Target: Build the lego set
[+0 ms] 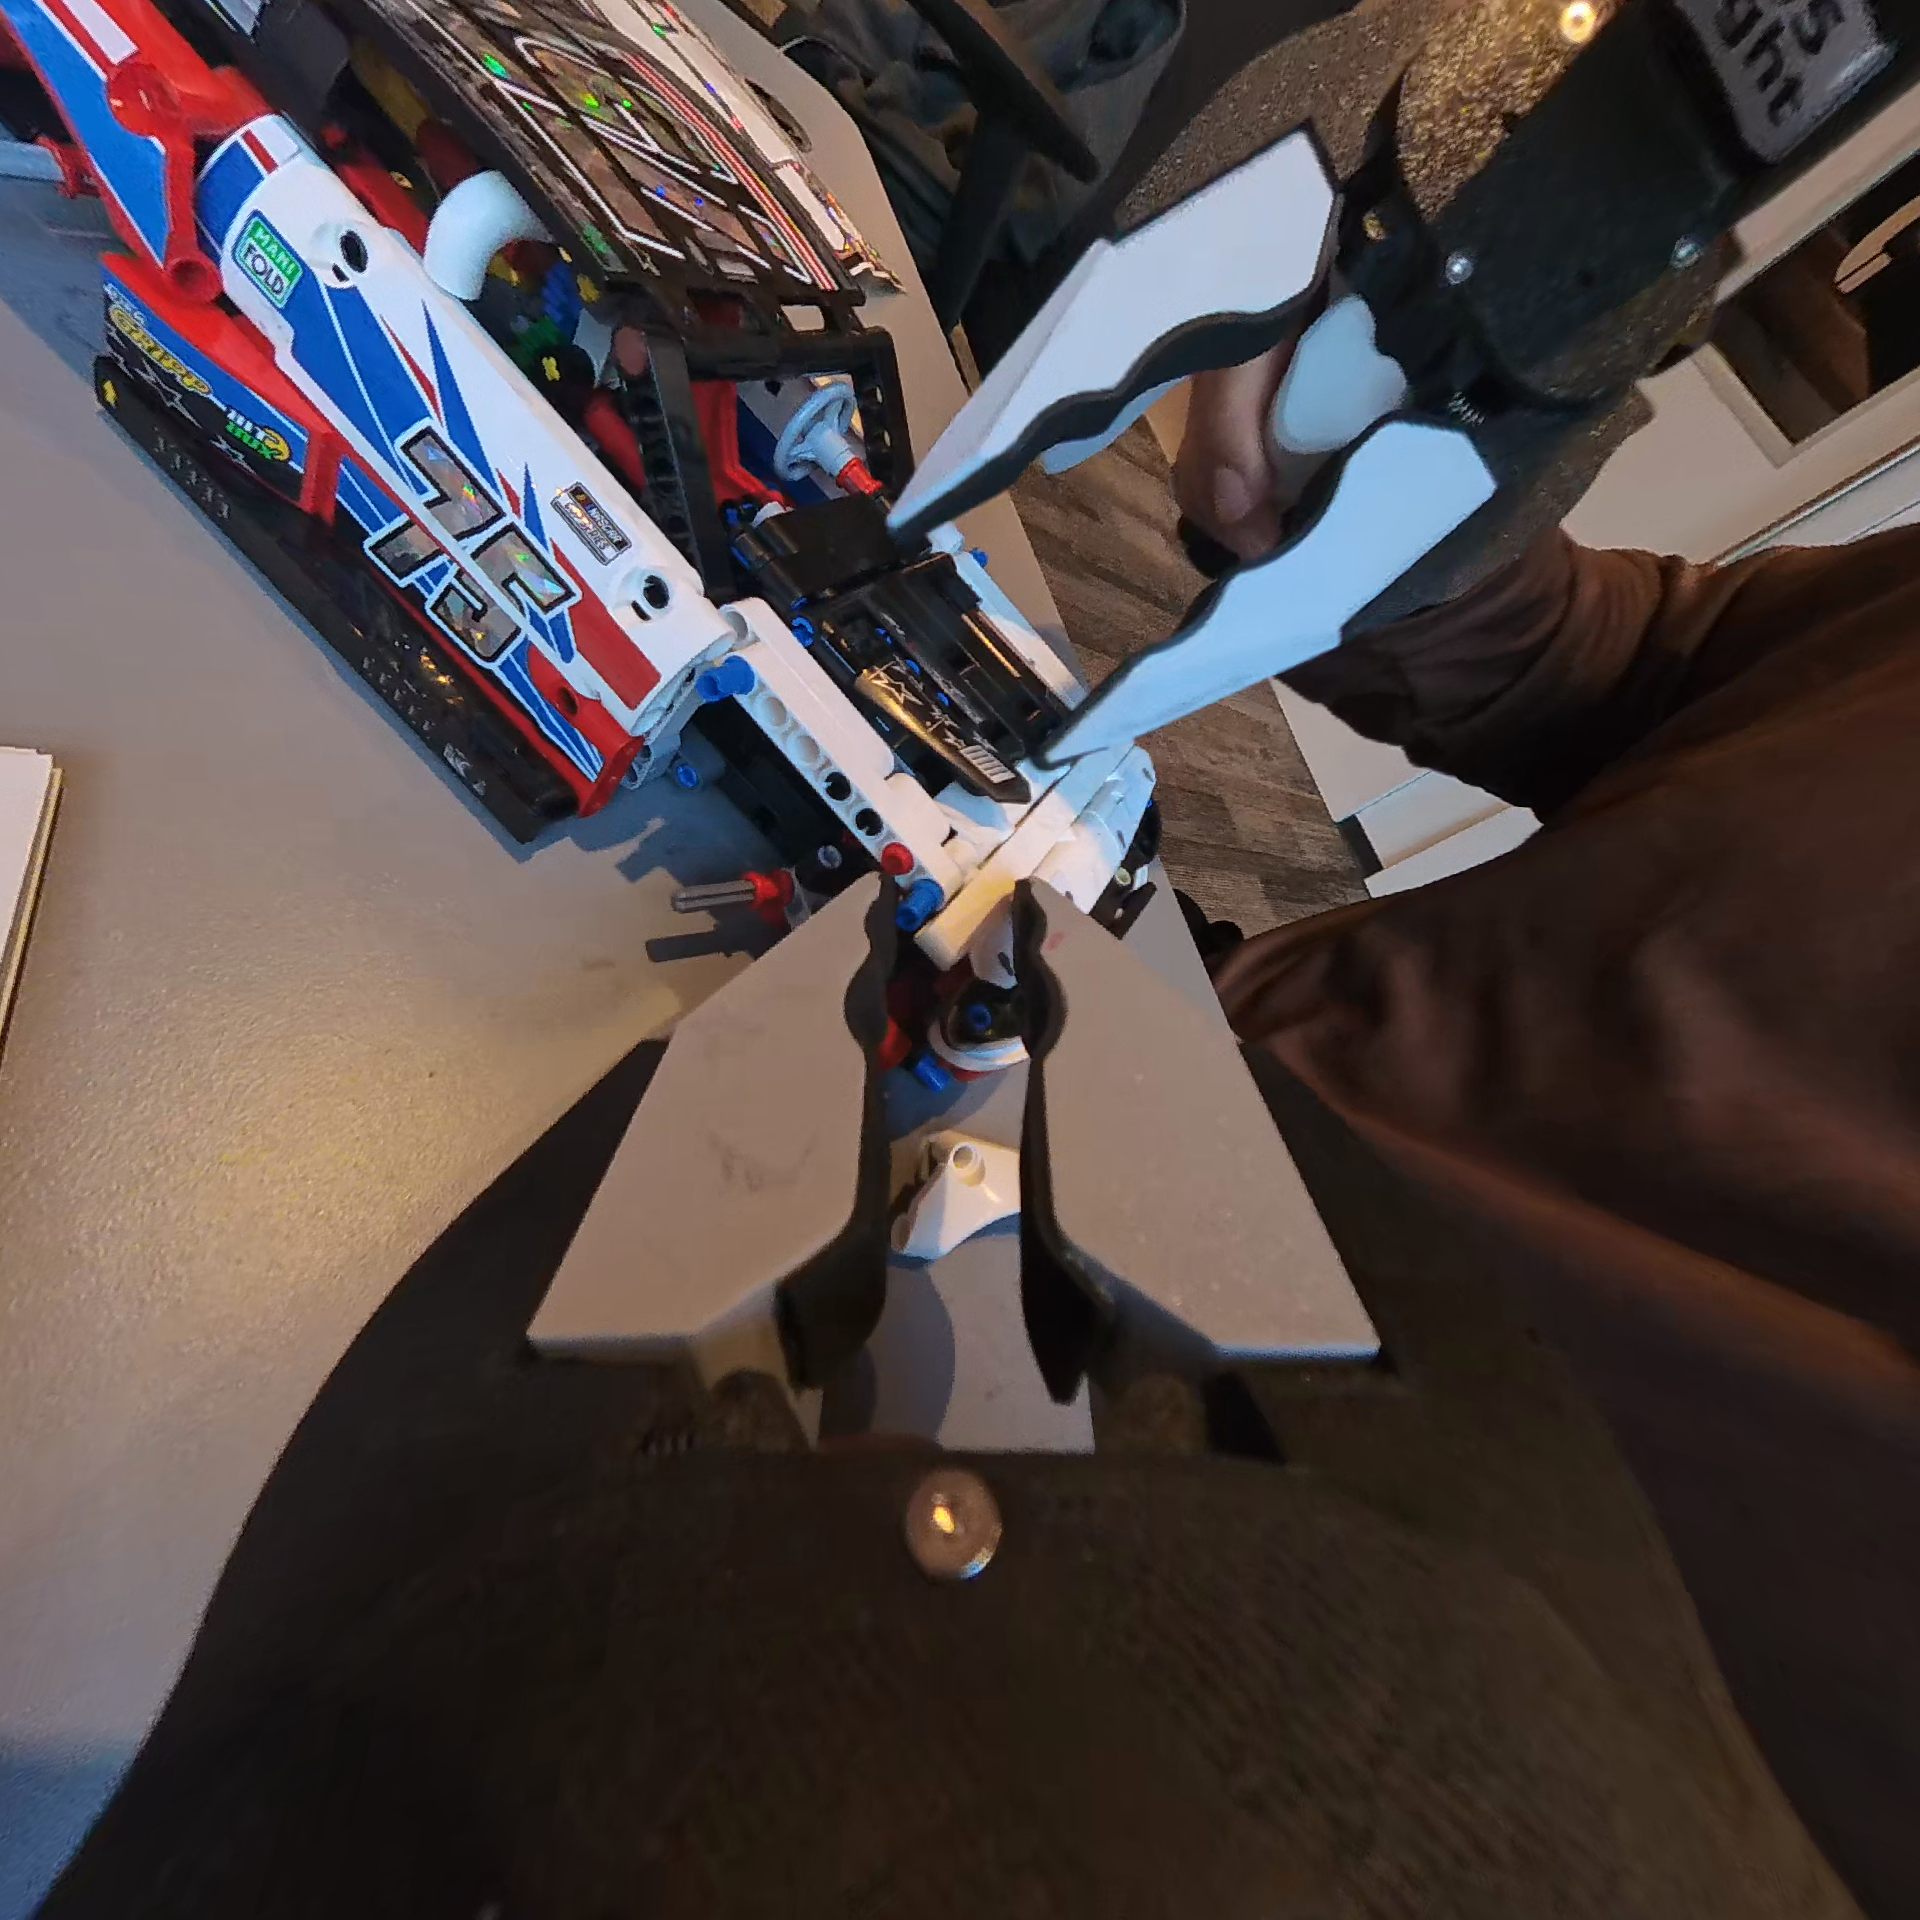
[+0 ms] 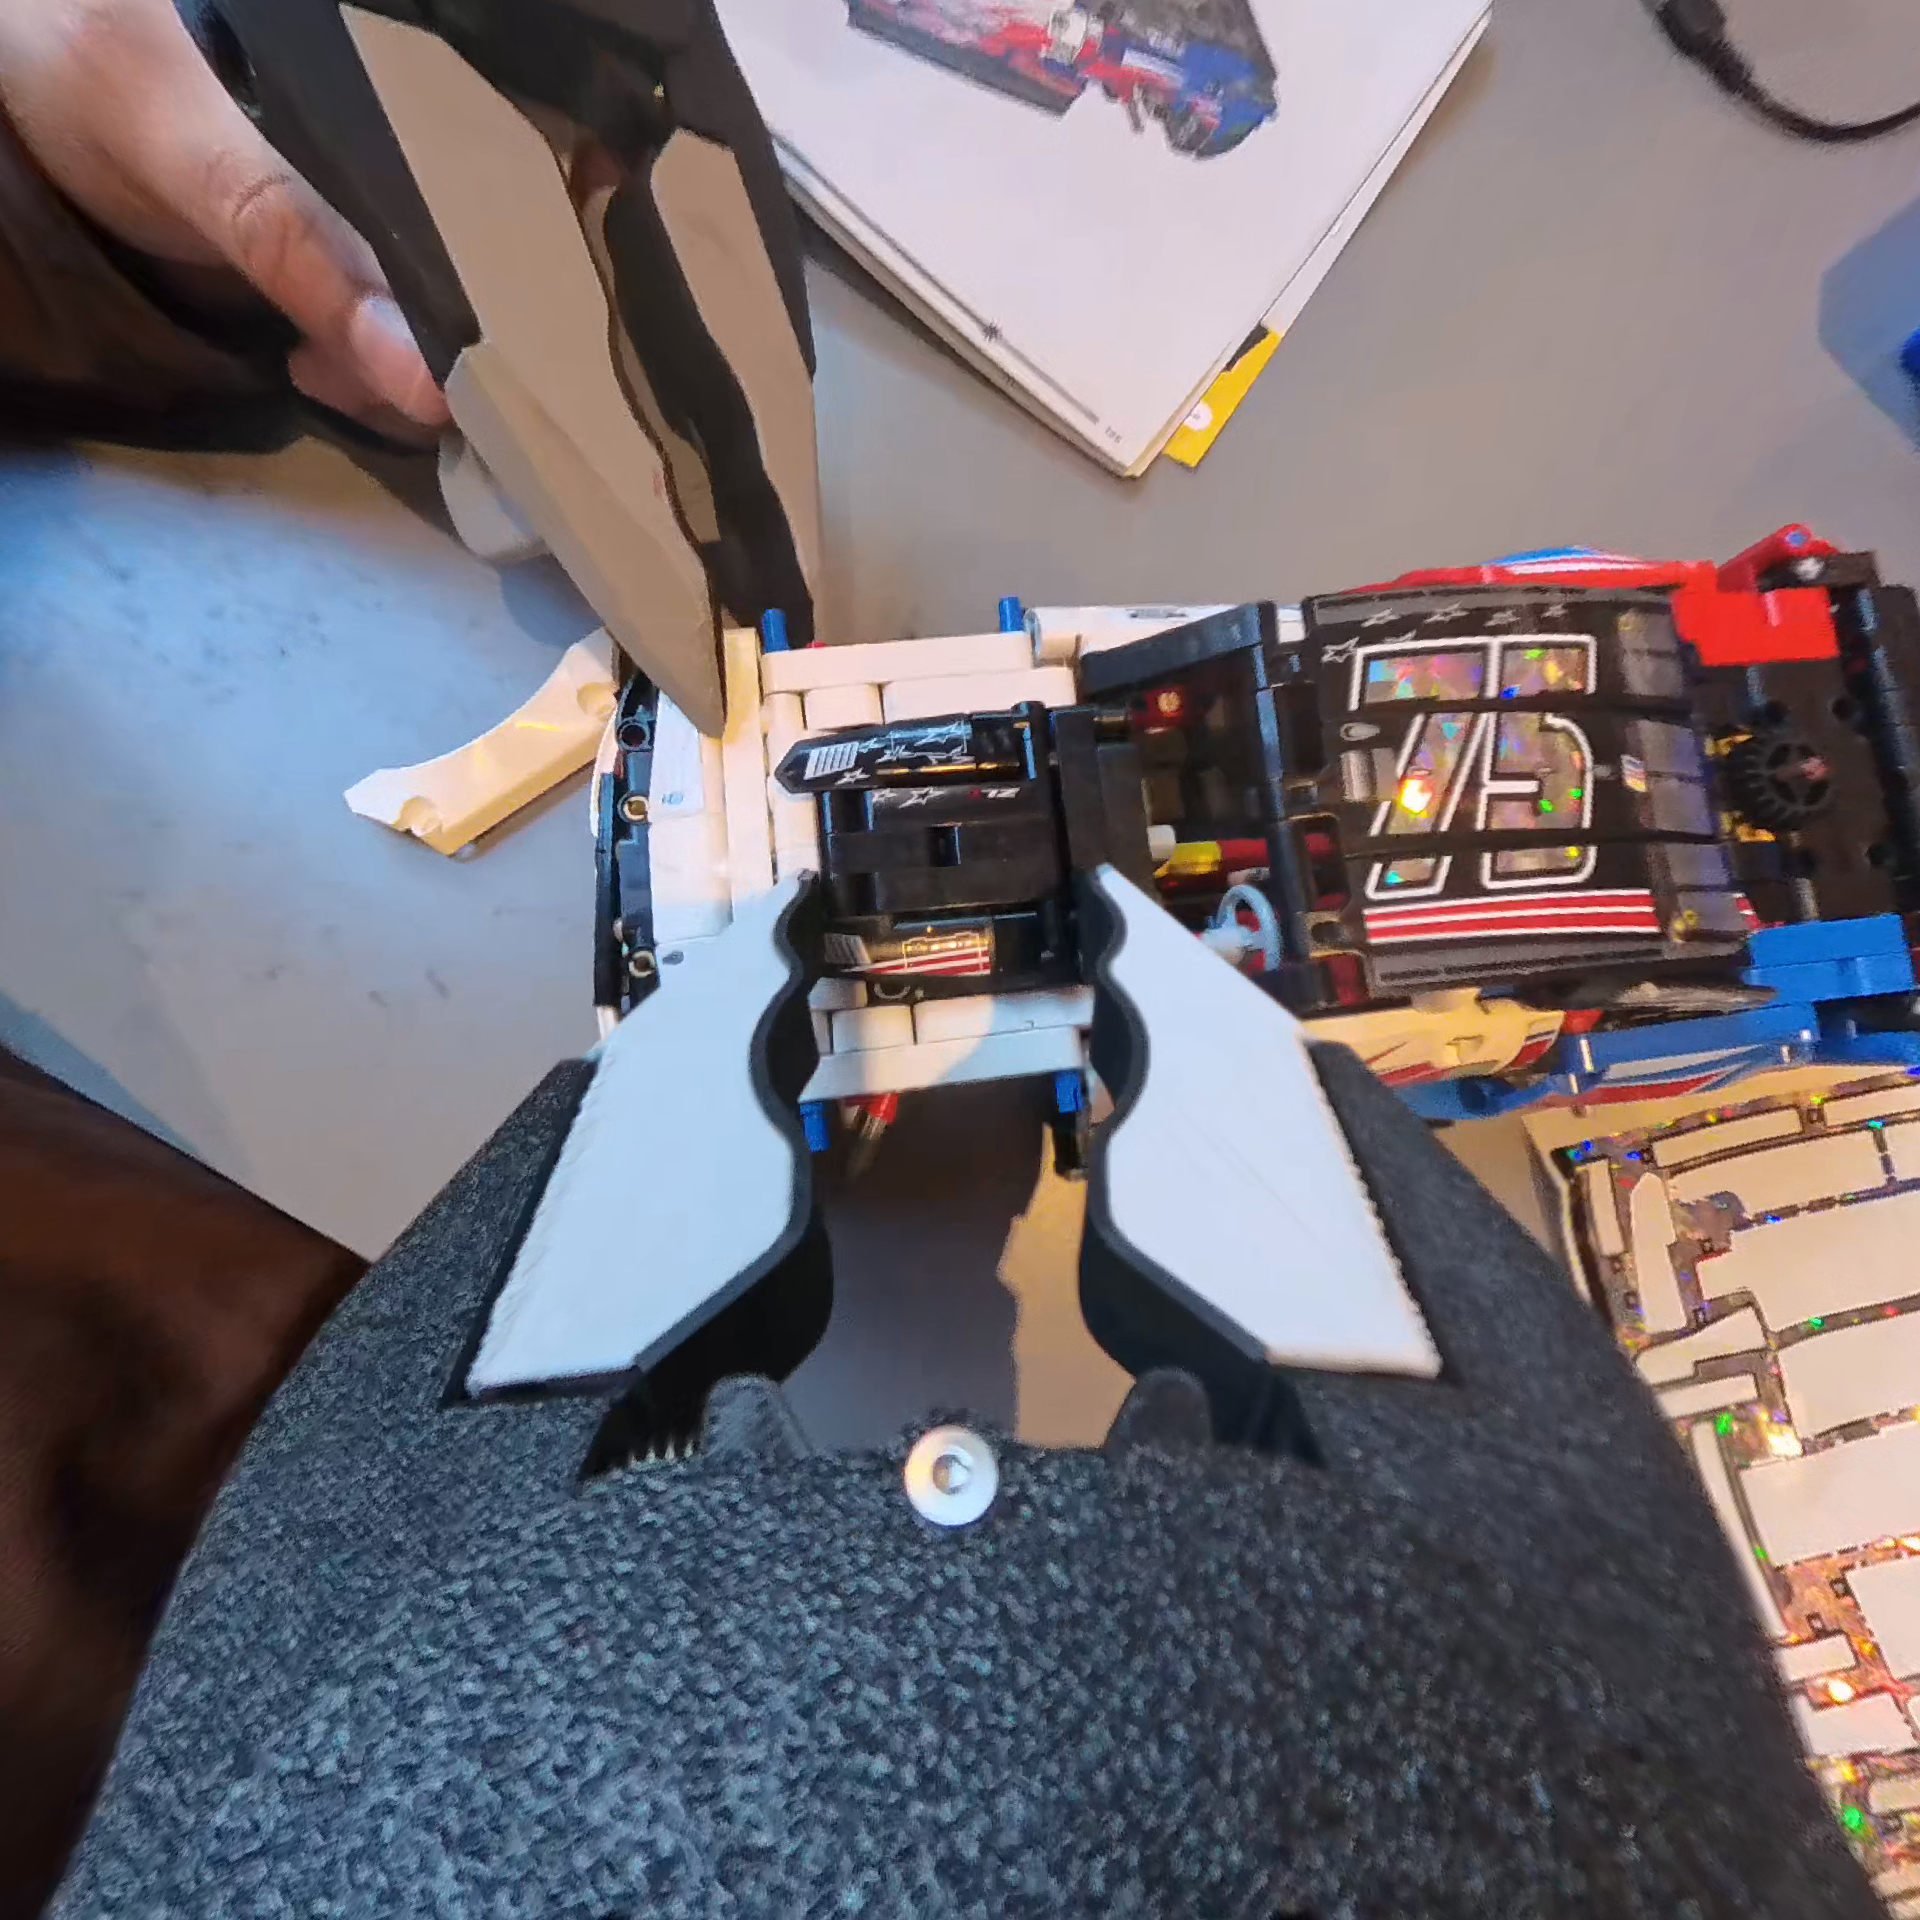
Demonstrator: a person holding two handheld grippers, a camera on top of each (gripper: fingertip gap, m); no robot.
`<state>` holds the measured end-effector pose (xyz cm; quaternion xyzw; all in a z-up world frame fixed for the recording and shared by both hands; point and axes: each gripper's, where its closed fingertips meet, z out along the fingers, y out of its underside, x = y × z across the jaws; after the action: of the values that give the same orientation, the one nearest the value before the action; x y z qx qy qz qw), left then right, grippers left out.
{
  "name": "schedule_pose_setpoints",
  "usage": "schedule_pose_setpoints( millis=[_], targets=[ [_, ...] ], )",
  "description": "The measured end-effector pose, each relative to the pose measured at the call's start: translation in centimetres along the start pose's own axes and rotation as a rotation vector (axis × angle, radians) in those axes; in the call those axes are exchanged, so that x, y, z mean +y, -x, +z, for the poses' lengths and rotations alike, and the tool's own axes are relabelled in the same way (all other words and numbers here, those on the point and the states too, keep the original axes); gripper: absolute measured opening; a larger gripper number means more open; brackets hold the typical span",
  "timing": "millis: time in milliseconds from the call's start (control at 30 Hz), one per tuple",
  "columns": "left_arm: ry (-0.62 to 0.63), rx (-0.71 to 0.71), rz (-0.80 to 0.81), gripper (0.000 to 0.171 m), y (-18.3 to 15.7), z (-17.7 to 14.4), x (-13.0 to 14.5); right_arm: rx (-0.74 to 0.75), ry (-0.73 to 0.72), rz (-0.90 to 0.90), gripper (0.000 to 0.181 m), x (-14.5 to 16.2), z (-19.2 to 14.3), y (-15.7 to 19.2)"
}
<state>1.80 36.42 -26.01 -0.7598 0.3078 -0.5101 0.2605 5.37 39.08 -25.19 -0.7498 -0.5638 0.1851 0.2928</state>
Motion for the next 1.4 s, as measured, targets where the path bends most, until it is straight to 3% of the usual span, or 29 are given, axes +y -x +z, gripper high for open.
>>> schedule_pose_setpoints(
  millis=[567, 733, 900, 1033, 1133, 1267, 1400],
  targets=[
    [-0.017, 0.025, -0.031, 0.022, -0.1, -0.3, -0.1, 0.024, -0.023, -0.001, 0.045, -0.1, -0.1, 0.0],
    [-0.119, 0.036, -0.065, 0.030, 0.2, -1.3, -1.5, 0.022, -0.136, 0.047, 0.043, -0.6, -2.6, -0.2],
    [-0.130, -0.086, 0.014, 0.028, 1.4, -2.4, -1.8, 0.082, -0.152, 0.169, 0.041, 2.4, -3.9, -2.5],
    [-0.078, -0.131, 0.038, 0.030, 1.4, -2.9, -1.5, -0.061, -0.219, 0.428, 0.050, 4.9, -3.8, -3.0],
    [-0.025, -0.151, 0.036, 0.029, 1.4, -2.8, -0.6, -0.191, -0.298, 0.525, 0.043, 5.1, -3.9, -2.2],
    [0.128, -0.075, 0.061, 0.030, 0.2, -1.7, 2.3, -0.327, -0.268, 0.503, 0.046, 5.6, -2.9, -0.1],
    [0.172, -0.096, 0.107, 0.034, 0.4, -1.0, 3.0, -0.474, -0.287, 0.391, 0.045, 4.4, -2.7, 2.9]
  ],
)
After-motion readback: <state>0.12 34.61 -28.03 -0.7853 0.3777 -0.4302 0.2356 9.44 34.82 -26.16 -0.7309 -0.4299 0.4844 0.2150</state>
